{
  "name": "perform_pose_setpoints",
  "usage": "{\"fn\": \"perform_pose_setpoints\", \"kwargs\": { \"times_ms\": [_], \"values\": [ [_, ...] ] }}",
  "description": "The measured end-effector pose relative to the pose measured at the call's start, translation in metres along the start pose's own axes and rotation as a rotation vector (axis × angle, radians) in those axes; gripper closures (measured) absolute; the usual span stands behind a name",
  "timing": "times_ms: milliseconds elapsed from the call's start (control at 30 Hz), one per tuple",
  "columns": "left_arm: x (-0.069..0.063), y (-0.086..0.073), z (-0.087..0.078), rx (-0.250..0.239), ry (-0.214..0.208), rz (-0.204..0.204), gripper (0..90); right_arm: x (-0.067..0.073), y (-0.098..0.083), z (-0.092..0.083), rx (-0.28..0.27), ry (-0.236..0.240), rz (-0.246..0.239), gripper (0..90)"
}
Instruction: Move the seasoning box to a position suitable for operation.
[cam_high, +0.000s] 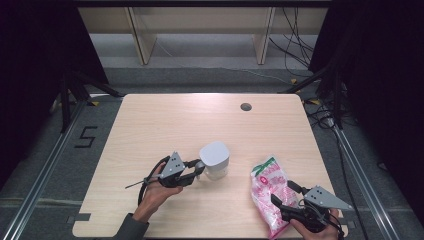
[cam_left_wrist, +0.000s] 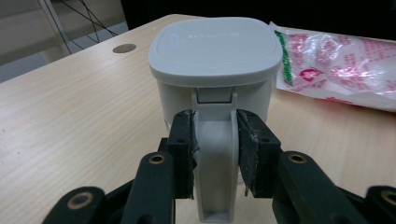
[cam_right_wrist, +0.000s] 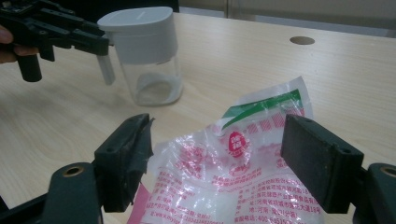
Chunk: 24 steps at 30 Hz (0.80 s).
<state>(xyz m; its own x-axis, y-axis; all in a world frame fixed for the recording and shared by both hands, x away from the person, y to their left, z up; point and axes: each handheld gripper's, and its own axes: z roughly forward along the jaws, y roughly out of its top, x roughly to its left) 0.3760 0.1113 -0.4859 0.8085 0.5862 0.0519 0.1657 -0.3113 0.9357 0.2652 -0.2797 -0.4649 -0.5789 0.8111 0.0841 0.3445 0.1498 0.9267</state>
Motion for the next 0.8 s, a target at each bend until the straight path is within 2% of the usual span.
{"fn": "perform_pose_setpoints", "kwargs": {
  "times_ms": [100, 133, 200, 233, 267, 300, 367, 400, 433, 500, 533, 600, 667, 800],
  "values": [
    [0.003, 0.001, 0.003, 0.001, -0.001, -0.003, 67.7, 0.000, 0.000, -0.002, 0.008, -0.010, -0.005, 25.5],
    [0.003, 0.001, 0.005, -0.002, -0.014, -0.008, 67.7, -0.001, 0.000, -0.001, 0.005, 0.000, -0.015, 25.5],
    [0.003, 0.001, 0.004, 0.004, -0.004, 0.015, 67.6, -0.001, 0.000, -0.001, 0.018, 0.003, -0.011, 25.5],
    [0.002, 0.001, 0.005, 0.009, 0.015, 0.041, 67.5, -0.001, 0.000, -0.001, 0.007, -0.002, -0.005, 25.5],
    [0.000, 0.002, 0.005, 0.040, 0.060, 0.109, 67.0, 0.000, 0.000, -0.001, 0.010, -0.006, -0.006, 25.5],
    [-0.001, 0.001, 0.006, 0.049, 0.077, 0.132, 66.0, 0.000, 0.001, -0.002, 0.016, -0.007, -0.002, 25.6],
    [0.002, 0.000, 0.009, 0.050, 0.086, 0.102, 66.1, 0.001, 0.000, -0.001, 0.004, 0.000, 0.010, 25.5],
    [0.004, -0.001, 0.010, 0.058, 0.096, 0.101, 66.3, 0.000, 0.000, -0.001, 0.017, -0.011, -0.014, 25.5],
    [0.008, -0.003, 0.012, 0.067, 0.142, 0.101, 66.4, 0.000, 0.000, -0.002, 0.020, -0.006, -0.006, 25.5],
    [0.011, -0.004, 0.013, 0.071, 0.155, 0.094, 66.7, -0.001, 0.000, -0.001, 0.015, -0.006, -0.018, 25.6],
    [0.015, -0.005, 0.015, 0.067, 0.182, 0.082, 67.7, 0.000, 0.000, -0.001, 0.018, -0.004, 0.010, 25.5],
    [0.016, -0.005, 0.016, 0.065, 0.189, 0.075, 68.0, 0.001, 0.000, -0.002, 0.021, -0.006, 0.018, 25.5],
    [0.017, -0.005, 0.018, 0.063, 0.200, 0.078, 68.3, -0.001, 0.000, 0.000, 0.006, -0.004, -0.012, 25.5],
    [0.018, -0.005, 0.024, 0.055, 0.200, 0.083, 68.8, -0.001, 0.000, 0.000, 0.010, -0.009, -0.012, 25.5]
  ]
}}
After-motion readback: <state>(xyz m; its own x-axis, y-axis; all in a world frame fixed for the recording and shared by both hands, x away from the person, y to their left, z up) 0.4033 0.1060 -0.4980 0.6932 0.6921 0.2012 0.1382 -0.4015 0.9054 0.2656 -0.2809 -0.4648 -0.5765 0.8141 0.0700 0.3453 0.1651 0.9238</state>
